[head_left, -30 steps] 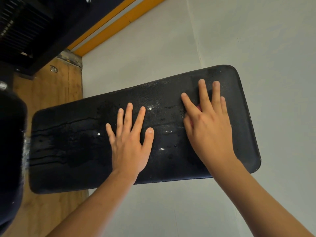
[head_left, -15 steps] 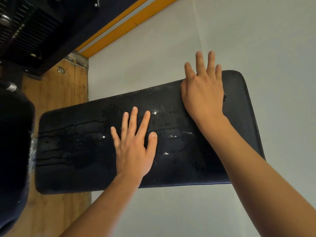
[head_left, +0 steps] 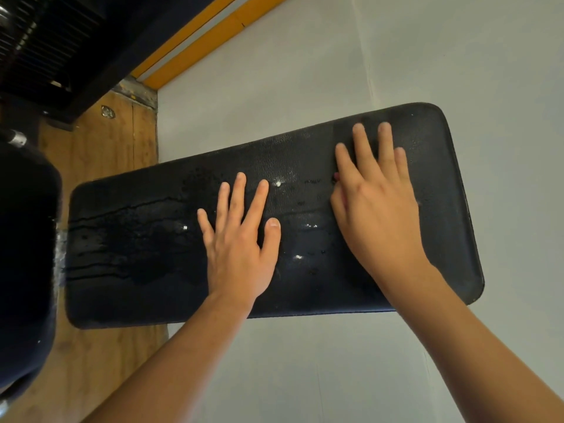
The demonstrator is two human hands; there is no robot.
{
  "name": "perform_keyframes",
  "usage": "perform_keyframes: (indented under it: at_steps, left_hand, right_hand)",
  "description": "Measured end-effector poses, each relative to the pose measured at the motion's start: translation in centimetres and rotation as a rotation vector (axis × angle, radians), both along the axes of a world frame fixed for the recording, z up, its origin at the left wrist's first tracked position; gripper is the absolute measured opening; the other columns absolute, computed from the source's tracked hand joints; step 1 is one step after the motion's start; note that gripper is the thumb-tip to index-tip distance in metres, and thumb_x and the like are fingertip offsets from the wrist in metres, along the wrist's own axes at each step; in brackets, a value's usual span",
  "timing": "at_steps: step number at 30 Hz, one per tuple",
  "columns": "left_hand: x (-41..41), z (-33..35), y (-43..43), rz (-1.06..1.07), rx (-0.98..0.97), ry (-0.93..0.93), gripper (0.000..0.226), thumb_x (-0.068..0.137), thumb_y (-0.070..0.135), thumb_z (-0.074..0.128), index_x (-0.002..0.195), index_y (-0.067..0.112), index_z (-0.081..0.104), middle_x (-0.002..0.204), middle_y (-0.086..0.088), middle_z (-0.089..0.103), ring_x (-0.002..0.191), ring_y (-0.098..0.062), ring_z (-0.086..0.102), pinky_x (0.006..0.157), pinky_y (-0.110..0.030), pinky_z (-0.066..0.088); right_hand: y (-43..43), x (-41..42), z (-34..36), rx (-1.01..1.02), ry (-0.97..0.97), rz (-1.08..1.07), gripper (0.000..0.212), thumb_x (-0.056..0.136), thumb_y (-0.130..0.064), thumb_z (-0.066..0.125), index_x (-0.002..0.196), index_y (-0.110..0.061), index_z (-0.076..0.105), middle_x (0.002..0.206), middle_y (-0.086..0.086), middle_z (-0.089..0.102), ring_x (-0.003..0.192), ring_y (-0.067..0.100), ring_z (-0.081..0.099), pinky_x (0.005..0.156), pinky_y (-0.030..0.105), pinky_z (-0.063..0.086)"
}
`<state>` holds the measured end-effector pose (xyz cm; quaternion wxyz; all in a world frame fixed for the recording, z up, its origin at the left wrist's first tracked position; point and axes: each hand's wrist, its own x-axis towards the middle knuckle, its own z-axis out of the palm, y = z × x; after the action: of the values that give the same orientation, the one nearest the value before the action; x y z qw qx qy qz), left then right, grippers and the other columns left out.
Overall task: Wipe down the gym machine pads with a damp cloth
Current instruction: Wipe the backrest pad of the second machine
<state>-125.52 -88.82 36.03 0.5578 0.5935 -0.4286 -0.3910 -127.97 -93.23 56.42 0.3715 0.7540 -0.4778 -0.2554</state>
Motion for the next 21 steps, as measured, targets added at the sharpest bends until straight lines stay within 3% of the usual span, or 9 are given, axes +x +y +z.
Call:
perform_keyframes:
  at_steps: [8, 21]
  left_hand:
    - [0.2, 0.1, 0.1, -0.011, 0.004, 0.008, 0.057, 0.105, 0.046, 0.026, 0.161, 0.038, 0.021, 0.172, 0.006, 0.008, 0.159, -0.016, -0.003, 0.125, -0.060, 0.000]
    - [0.1, 0.4, 0.4, -0.019, 0.009, 0.016, 0.058, 0.105, 0.046, 0.025, 0.162, 0.037, 0.021, 0.172, 0.006, 0.007, 0.159, -0.016, -0.003, 0.125, -0.060, 0.000]
  right_hand:
    - [8.6, -4.4, -0.6, -0.001, -0.003, 0.048, 0.050, 0.100, -0.015, 0.048, 0.149, -0.004, 0.048, 0.165, 0.017, 0.031, 0.154, 0.044, 0.017, 0.122, 0.056, 0.018]
    - [8.2, -4.0, -1.9, 0.018, 0.052, 0.056, 0.054, 0.101, -0.019, 0.040, 0.153, -0.004, 0.042, 0.165, 0.019, 0.028, 0.155, 0.043, 0.015, 0.124, 0.054, 0.013]
